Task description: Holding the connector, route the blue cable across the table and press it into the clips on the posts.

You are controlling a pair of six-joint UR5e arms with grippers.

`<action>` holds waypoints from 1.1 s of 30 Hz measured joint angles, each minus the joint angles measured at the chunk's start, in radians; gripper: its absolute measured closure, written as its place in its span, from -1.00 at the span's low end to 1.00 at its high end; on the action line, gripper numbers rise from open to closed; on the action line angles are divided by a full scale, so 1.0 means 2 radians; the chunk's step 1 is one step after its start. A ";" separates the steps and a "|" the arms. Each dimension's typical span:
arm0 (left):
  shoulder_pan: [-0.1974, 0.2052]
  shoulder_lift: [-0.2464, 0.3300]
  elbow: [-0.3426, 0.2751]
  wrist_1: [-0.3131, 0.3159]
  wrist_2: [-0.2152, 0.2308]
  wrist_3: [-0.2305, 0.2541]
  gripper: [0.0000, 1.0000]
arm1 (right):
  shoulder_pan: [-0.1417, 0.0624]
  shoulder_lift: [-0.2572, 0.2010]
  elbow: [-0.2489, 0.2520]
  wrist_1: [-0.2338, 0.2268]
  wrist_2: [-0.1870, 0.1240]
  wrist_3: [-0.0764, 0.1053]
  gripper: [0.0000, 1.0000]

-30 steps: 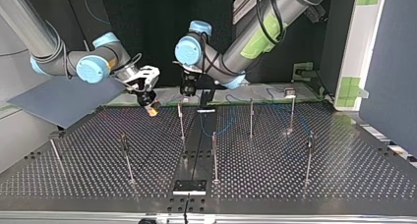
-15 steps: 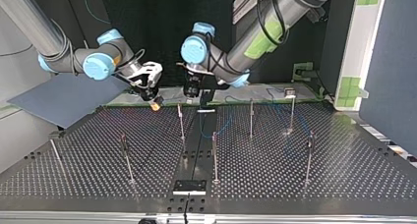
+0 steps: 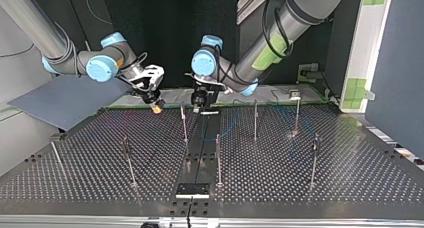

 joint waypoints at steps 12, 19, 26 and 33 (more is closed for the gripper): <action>0.015 -0.003 0.027 -0.004 0.019 -0.007 1.00 | -0.008 0.001 -0.006 -0.014 -0.001 0.011 1.00; 0.038 -0.023 0.053 -0.021 0.043 -0.010 1.00 | -0.017 0.002 -0.017 -0.029 -0.002 0.028 1.00; 0.042 -0.027 0.083 -0.050 0.040 0.005 1.00 | -0.026 0.004 -0.026 -0.033 -0.003 0.036 1.00; 0.034 -0.026 0.093 -0.081 0.028 0.023 -0.20 | -0.028 0.005 -0.026 -0.034 -0.001 0.034 1.00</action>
